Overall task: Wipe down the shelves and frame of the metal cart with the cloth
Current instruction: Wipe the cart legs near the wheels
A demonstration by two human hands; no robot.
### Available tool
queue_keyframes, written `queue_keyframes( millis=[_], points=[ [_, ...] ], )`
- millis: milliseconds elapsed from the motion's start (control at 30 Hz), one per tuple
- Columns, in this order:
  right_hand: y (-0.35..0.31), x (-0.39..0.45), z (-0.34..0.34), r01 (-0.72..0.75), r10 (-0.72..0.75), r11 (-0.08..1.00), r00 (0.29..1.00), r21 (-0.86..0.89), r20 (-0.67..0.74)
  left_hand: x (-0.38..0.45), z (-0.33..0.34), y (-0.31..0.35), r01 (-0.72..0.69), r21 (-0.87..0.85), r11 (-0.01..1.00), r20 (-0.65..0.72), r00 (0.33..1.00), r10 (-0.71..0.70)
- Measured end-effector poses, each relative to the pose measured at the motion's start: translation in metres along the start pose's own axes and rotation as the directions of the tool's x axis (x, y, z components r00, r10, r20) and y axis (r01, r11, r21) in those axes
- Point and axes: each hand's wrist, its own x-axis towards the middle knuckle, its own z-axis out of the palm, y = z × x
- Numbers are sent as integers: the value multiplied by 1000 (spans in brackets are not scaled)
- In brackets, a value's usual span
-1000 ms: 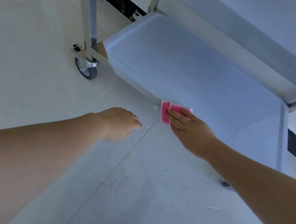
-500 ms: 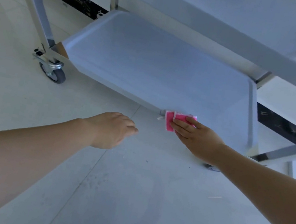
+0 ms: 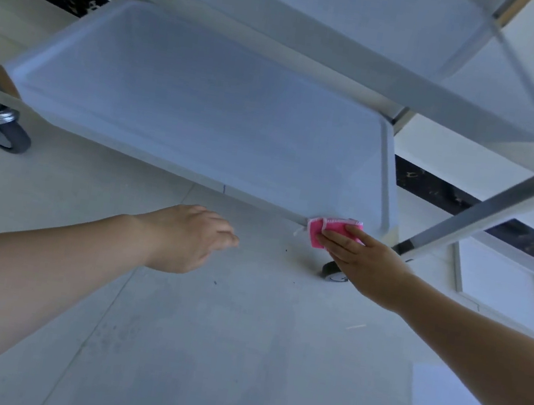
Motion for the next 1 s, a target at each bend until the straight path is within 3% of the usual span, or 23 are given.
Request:
queue_keyframes(
  millis=[333, 700, 833, 1000],
  points=[
    [-2, -66, 12, -138, 125, 979, 988, 149, 94, 37, -2, 22, -103, -32, 994, -35, 994, 102],
    [33, -132, -23, -378, 368, 885, 926, 273, 89, 102, -26, 52, -294, -121, 948, -261, 931, 256],
    [63, -159, -37, -459, 501, 832, 863, 310, -68, 116, -42, 63, -320, -110, 941, -304, 912, 274],
    [98, -169, -24, -432, 495, 864, 823, 259, -280, 116, -48, 65, -360, -71, 930, -318, 892, 321]
  ],
)
